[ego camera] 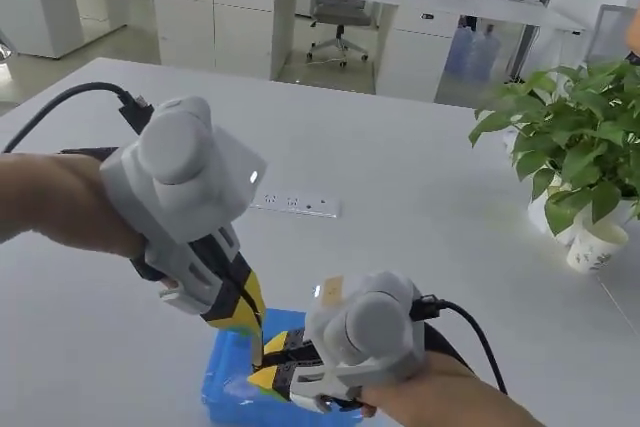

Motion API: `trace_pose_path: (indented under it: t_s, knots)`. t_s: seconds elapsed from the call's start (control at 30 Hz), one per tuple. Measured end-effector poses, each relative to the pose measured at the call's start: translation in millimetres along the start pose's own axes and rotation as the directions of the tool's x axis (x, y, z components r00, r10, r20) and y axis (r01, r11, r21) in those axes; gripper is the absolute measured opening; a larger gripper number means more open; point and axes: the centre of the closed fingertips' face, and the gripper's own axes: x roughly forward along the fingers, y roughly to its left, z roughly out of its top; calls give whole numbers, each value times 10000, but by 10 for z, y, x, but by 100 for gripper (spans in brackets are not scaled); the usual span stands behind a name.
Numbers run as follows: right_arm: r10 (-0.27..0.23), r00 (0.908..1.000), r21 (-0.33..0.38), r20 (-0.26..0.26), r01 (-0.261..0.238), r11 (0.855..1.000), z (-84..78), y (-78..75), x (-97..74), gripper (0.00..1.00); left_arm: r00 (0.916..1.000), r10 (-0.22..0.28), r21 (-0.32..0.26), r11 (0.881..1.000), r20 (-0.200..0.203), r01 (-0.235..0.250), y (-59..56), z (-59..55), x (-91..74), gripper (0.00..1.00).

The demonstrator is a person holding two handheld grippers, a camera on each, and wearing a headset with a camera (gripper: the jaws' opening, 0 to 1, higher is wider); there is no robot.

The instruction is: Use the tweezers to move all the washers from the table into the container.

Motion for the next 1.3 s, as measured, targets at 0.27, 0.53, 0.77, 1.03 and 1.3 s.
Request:
trace_pose_path:
  t_s: [0.27, 0.53, 0.77, 1.03, 1.3]
  knots:
    - [99, 9999, 198, -138, -96, 9998, -112, -105, 121, 8, 10000, 63, -112, 9999, -26, -64, 125, -119, 116, 3]
    - [380, 9979, 285, -531, -366, 9989, -281, -123, 237, 8, 10000, 64, -257, 9997, 19, -64, 171, -241, 276, 3]
    - [583, 9959, 513, -691, -548, 9972, -367, -118, 313, 8, 10000, 16, -404, 9992, 26, -15, 186, -309, 354, 3]
    - [686, 9946, 666, -781, -634, 9958, -420, -135, 360, 9, 10000, -42, -468, 9989, -56, 39, 233, -365, 404, 3]
    - [825, 9924, 780, -917, -755, 9941, -463, -118, 374, 9, 9998, -161, -501, 9986, -93, 156, 241, -399, 452, 3]
